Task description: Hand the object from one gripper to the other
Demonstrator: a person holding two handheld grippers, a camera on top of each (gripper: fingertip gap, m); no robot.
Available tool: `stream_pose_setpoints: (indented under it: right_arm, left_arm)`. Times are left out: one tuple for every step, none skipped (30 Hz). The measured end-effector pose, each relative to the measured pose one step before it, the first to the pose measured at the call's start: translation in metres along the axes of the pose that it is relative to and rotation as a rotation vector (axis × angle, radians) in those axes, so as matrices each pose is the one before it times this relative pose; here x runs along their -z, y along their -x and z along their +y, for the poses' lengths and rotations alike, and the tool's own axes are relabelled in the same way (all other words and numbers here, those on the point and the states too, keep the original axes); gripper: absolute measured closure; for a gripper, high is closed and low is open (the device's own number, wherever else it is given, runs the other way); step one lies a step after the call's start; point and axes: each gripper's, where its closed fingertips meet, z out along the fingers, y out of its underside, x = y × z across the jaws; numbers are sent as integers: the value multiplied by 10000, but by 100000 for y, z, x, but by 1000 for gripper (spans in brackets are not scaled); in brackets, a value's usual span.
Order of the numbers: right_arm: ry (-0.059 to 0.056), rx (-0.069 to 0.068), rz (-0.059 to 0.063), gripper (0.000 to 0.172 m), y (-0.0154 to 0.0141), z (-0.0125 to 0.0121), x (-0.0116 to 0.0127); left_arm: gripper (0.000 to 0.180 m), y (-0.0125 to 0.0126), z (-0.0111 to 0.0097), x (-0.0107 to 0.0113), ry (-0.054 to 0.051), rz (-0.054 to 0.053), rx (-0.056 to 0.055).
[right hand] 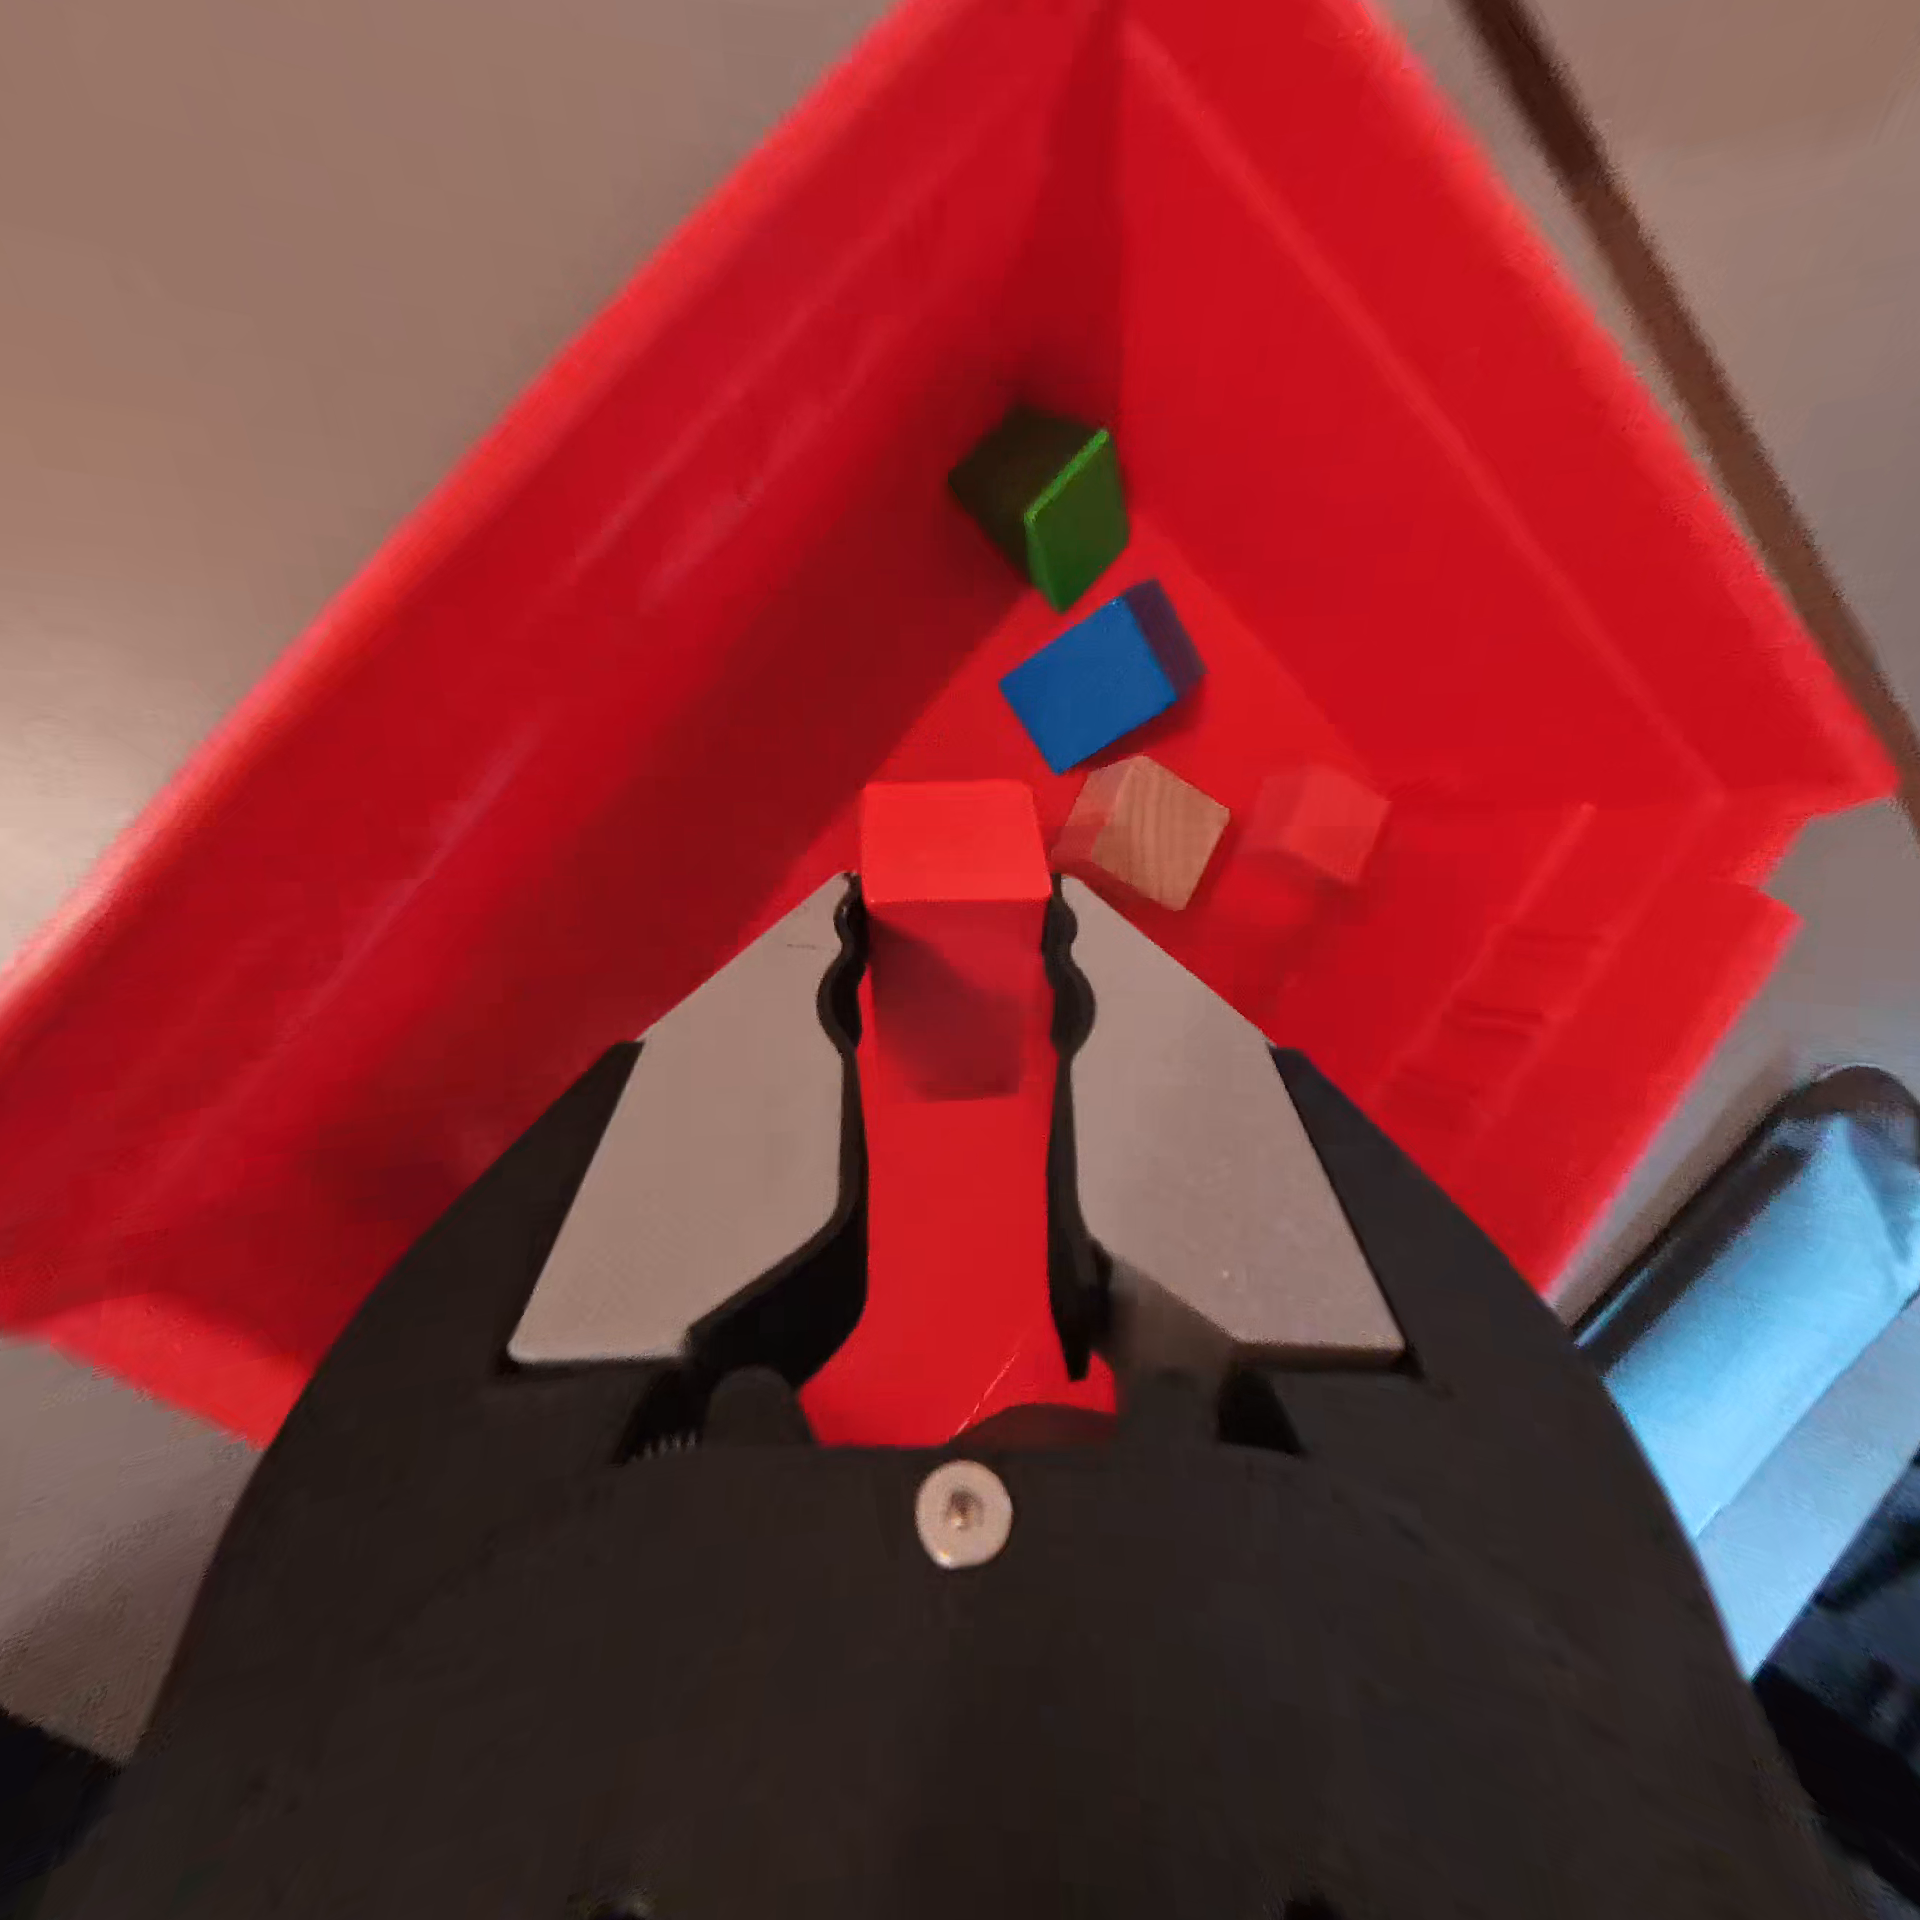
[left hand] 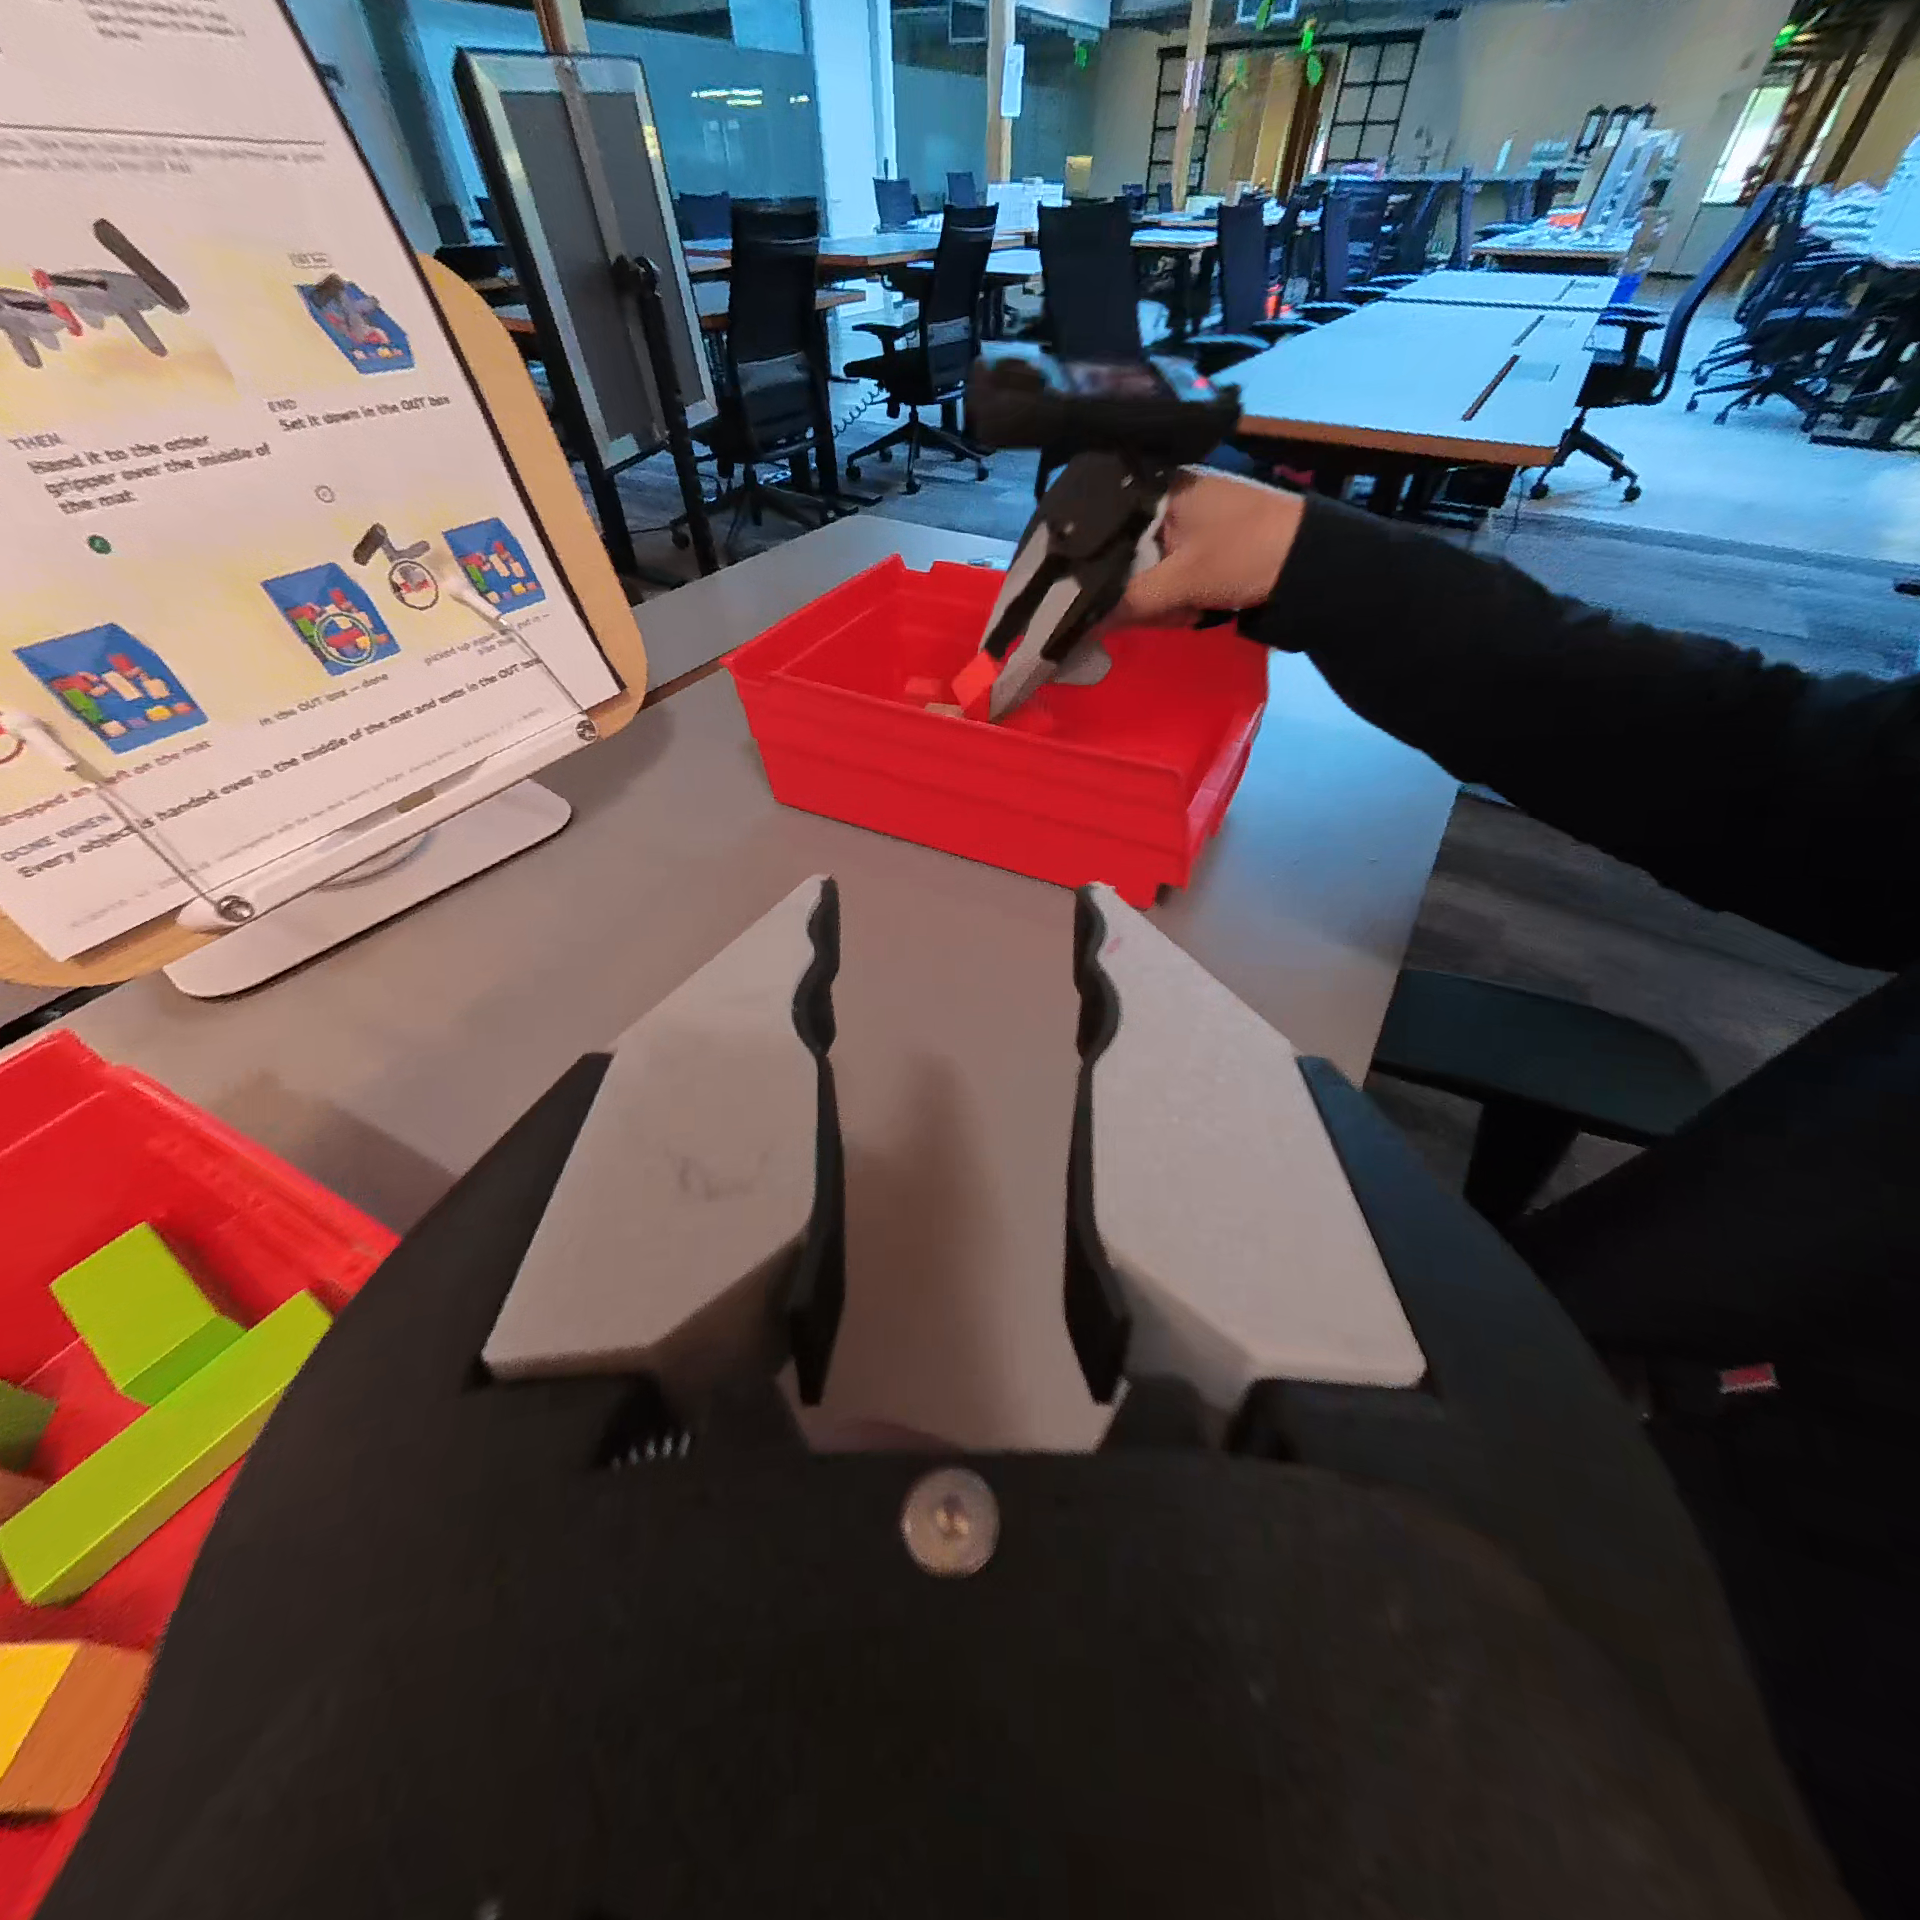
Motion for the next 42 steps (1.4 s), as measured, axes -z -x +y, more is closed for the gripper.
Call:
stream_pose_setpoints:
  right_arm:
    - [410, 6, -130, 140, -20, -190, -1288]
    - [228, -69, -286, 140, 274, -559, -1034]
    - [130, -121, -395, 140, 495, -778, -804]
    - [119, -120, -366, 140, 481, -797, -672]
    - [131, -89, -236, 140, 334, -734, -588]
    - [164, -68, -115, 140, 165, -595, -566]
    - [161, -88, -25, 141, 44, -485, -531]
    - [198, -143, 55, 141, -123, -295, -490]
    - [190, -160, 52, 141, -147, -114, -452]
    - [174, -162, 21, 141, -142, 19, -397]
    - [136, -171, -7, 141, -157, 112, -316]
    - [-2, -199, -12, 138, -155, 28, -162]
    - [-137, -165, -54, 137, -58, -29, 9]
    - [-175, -133, -58, 135, -11, -8, 182]
    - [-221, -121, 36, 133, -111, -11, 401]
    - [-286, -111, 148, 132, -233, -42, 668]
    - [-370, -84, 191, 132, -243, -114, 935]
    - [-473, -82, 200, 132, -165, -250, 1188]
    - [-602, -73, 83, 132, 128, -446, 1415]
    - [-706, -70, -102, 132, 564, -622, 1591]
    - [-770, -46, -287, 132, 1062, -782, 1697]
    - [-800, 9, -457, 132, 1568, -860, 1713]
    - [-771, 80, -610, 133, 2072, -857, 1623]
    - [-717, 182, -738, 132, 2496, -780, 1472]
    - [-667, 296, -834, 133, 2815, -705, 1186]
    - [-585, 357, -824, 134, 2838, -579, 852]
    - [-418, 372, -659, 136, 2454, -388, 501]
    - [-219, 356, -478, 136, 1937, -116, 253]
    - [-92, 296, -353, 136, 1470, 77, 88]
    - [-36, 214, -279, 135, 1093, 183, 28]
    - [-36, 130, -191, 134, 733, 218, 5]
    - [-18, 82, -80, 133, 373, 279, 20]
    - [20, 65, 10, 133, 74, 372, 44]
    - [136, 23, 64, 133, -159, 405, 44]
    - [168, 2, 111, 131, -309, 337, 98]
    - [46, -30, 144, 130, -371, 167, 166]
    - [-103, -74, 77, 131, -262, -9, 231]
    - [-161, -119, -40, 131, -92, -108, 237]
    - [-113, -115, -102, 131, 39, -104, 223]
    - [-51, -41, -72, 131, 21, -73, 215]
    - [-64, 29, 30, 131, -64, -82, 209]
    - [-74, 31, 92, 131, -131, -103, 213]
  left_arm:
    - [139, 199, 91, 197, 59, -141, -10]
    - [139, 201, 121, 181, 85, -138, 19]
    - [139, 112, 84, 172, 71, -84, 53]
    - [139, -18, 35, 180, 39, -7, 23]
    - [139, -30, -13, 198, -4, -4, -23]
    - [139, 58, -23, 209, -13, -56, -26]
    - [139, 161, 71, 211, 45, -88, -3]
    - [139, 256, 201, 211, 108, -119, 17]
    - [139, 497, 278, 241, 129, -221, 46]
    - [139, 809, 309, 302, 122, -358, 96]
    - [137, 1061, 312, 344, 93, -438, 163]
    - [136, 1160, 317, 379, 71, -417, 211]
    - [135, 1243, 297, 406, 35, -399, 242]
    - [134, 1332, 271, 426, 0, -414, 280]
    - [133, 1356, 238, 439, -17, -405, 295]
    - [133, 1448, 257, 422, -16, -462, 291]
    - [132, 1504, 329, 380, 31, -507, 254]
    - [132, 1533, 438, 321, 97, -534, 168]
    - [132, 1616, 554, 256, 173, -596, 105]
    - [131, 1588, 645, 165, 230, -584, 70]
    - [131, 1453, 610, 66, 216, -512, 98]
    - [131, 1186, 533, -56, 177, -378, 145]
    - [131, 905, 483, -236, 174, -257, 167]
    - [131, 695, 470, -443, 215, -185, 125]
    - [131, 327, 432, -707, 285, -12, 30]
    - [131, -93, 304, -965, 303, 232, -35]
    - [130, -213, 320, -1161, 396, 327, -39]
    - [128, -82, 681, -1217, 748, 260, -168]
    - [123, 308, 785, -1133, 957, 5, -388]
    - [119, 741, 494, -966, 889, -302, -591]
    - [119, 821, 80, -839, 687, -376, -744]
    - [119, 556, -135, -712, 533, -191, -821]
    - [119, 179, -110, -623, 488, 110, -823]
    - [119, 104, 39, -503, 517, 238, -766]
    - [119, 395, 123, -379, 535, 102, -661]
    - [119, 484, 81, -295, 431, 33, -558]
    - [118, 386, -48, -265, 298, 89, -442]
    - [115, 265, -143, -262, 210, 148, -345]
    - [113, 60, -229, -291, 124, 252, -321]
    - [112, -104, -259, -344, 57, 317, -282]
    - [112, -165, -171, -422, 86, 329, -238]
    - [111, -94, -9, -520, 175, 266, -189]
